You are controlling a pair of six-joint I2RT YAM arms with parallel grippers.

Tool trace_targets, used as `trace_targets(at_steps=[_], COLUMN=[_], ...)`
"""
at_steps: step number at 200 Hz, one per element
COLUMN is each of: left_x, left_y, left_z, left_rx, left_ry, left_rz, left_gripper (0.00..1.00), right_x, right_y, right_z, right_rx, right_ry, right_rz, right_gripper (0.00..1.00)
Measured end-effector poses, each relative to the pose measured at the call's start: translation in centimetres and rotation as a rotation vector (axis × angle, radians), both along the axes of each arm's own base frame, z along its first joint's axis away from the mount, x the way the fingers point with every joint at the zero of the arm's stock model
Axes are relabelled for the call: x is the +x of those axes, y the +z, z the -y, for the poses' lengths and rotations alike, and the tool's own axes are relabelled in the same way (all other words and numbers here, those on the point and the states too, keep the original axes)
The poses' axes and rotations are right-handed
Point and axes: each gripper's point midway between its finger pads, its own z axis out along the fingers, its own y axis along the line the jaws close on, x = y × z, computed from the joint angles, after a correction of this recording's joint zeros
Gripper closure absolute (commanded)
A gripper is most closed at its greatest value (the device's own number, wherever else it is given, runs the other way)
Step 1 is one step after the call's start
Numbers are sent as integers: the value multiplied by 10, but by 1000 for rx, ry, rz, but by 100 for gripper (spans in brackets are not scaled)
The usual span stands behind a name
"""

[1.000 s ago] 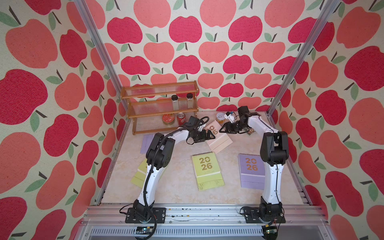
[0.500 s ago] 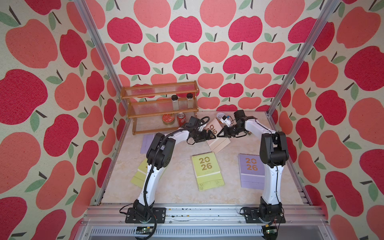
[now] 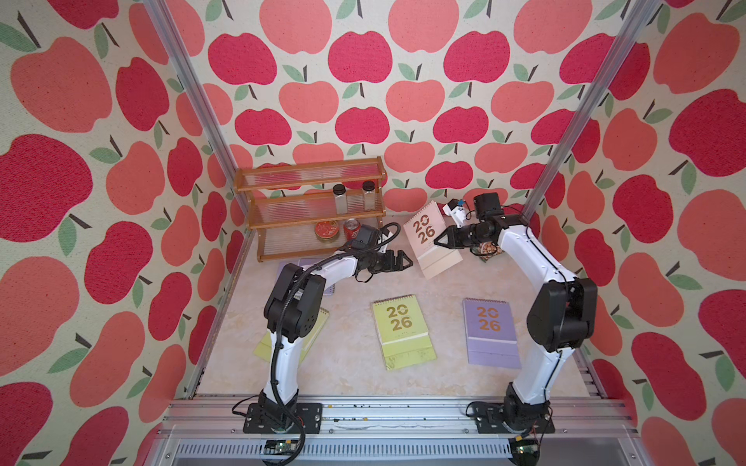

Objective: Stack the calendars
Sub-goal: Pick up the calendar at the center of the board, then place the calendar at the calendar.

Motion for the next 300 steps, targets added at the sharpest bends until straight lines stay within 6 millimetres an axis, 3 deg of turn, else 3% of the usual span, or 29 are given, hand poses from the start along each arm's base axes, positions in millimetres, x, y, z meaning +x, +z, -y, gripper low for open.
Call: trace_targets(at_steps=[20, 44, 80, 112, 157, 218, 300], left_x=[2, -1, -15, -26, -36, -43, -44], left_y=[46, 87, 107, 127, 149, 133, 135], left_z=[-16, -40, -75, -94, -109, -116, -116], left_rx=[-30, -41, 1, 26, 42, 72, 68], left_ry=[34, 76, 146, 188, 217, 226, 227], left_rz=[104, 205, 278, 332, 390, 355, 360], left_gripper=[0, 0, 0, 0, 0, 0, 1], right_x=[-26, -66, -131, -169, -187, -211, -217], right_y=[11, -12, -64, -73, -80, -98, -112], right_z=[-6, -20, -45, -67, -81, -91, -82], right_rx=[54, 126, 194, 249, 330, 338, 343], right_ry=[27, 60, 78, 103, 87, 96, 33], right_rz=[-5, -113, -330, -394, -434, -493, -504], right_gripper=[100, 100, 100, 100, 100, 100, 100])
